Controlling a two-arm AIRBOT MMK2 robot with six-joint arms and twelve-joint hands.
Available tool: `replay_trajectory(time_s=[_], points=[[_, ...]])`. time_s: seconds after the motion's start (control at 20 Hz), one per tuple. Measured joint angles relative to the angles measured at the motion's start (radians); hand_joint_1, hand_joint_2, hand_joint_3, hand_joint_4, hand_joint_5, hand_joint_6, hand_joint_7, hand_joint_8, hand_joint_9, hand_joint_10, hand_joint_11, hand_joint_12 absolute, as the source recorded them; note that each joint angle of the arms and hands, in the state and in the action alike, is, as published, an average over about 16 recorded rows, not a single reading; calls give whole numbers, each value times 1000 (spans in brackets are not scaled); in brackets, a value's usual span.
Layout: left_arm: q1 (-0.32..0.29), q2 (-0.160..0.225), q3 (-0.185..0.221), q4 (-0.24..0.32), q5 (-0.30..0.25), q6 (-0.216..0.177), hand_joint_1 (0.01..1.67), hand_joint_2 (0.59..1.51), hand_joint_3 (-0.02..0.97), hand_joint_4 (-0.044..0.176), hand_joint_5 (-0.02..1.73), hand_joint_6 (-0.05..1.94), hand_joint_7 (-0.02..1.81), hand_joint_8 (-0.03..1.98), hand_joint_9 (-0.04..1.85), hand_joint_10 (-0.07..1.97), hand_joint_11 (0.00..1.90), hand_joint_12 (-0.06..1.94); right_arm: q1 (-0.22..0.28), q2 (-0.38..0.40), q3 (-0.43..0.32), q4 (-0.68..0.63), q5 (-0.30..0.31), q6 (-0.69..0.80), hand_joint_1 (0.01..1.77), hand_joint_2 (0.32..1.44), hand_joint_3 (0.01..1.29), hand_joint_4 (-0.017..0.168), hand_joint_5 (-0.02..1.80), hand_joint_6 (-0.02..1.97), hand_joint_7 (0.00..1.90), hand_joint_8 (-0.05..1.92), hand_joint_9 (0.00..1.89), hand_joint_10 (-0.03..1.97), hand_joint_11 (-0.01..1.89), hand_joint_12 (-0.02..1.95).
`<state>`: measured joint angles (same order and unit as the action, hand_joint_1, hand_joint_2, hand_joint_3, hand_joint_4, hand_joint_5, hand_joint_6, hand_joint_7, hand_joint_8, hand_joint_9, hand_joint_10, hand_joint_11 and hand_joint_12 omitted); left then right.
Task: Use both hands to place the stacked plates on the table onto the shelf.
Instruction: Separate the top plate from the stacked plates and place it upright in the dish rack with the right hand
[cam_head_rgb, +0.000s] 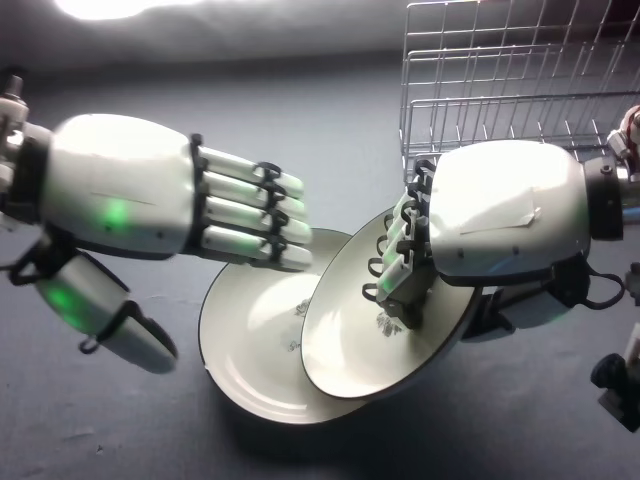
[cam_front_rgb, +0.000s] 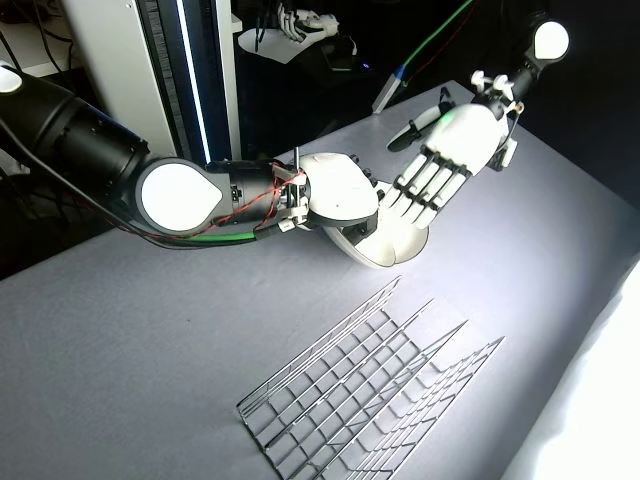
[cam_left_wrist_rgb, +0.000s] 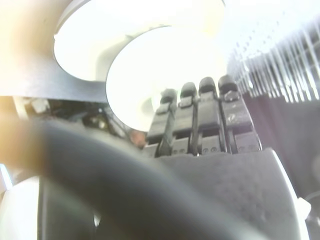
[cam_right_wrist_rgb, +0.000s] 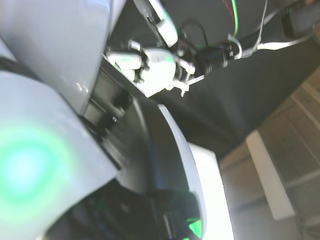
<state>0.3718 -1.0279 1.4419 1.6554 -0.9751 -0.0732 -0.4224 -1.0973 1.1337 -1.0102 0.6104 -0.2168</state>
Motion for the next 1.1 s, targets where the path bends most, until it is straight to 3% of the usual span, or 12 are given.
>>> replay_trajectory(time_s=[0.4, 0.85, 1.1], points=[[-48, 107, 0, 19, 11, -6, 15, 1124, 20, -2, 16, 13, 17, 9, 21, 3, 15, -1, 89, 18, -39, 28, -35, 12, 1323, 976, 12, -2, 919, 940, 995, 820, 936, 1060, 887, 1193], [-70, 179, 77, 74, -12, -16, 15, 1125, 20, -2, 18, 13, 14, 10, 19, 3, 15, -1, 193, 33, -69, 137, -80, 30, 1355, 990, 12, -2, 930, 1034, 1016, 911, 920, 1112, 874, 1190], [-71, 199, 124, 105, -37, -22, 15, 1125, 20, -2, 19, 12, 12, 10, 19, 3, 15, -1, 253, 37, -78, 258, -145, 43, 1356, 990, 13, -2, 924, 1056, 1017, 909, 908, 1128, 864, 1189]])
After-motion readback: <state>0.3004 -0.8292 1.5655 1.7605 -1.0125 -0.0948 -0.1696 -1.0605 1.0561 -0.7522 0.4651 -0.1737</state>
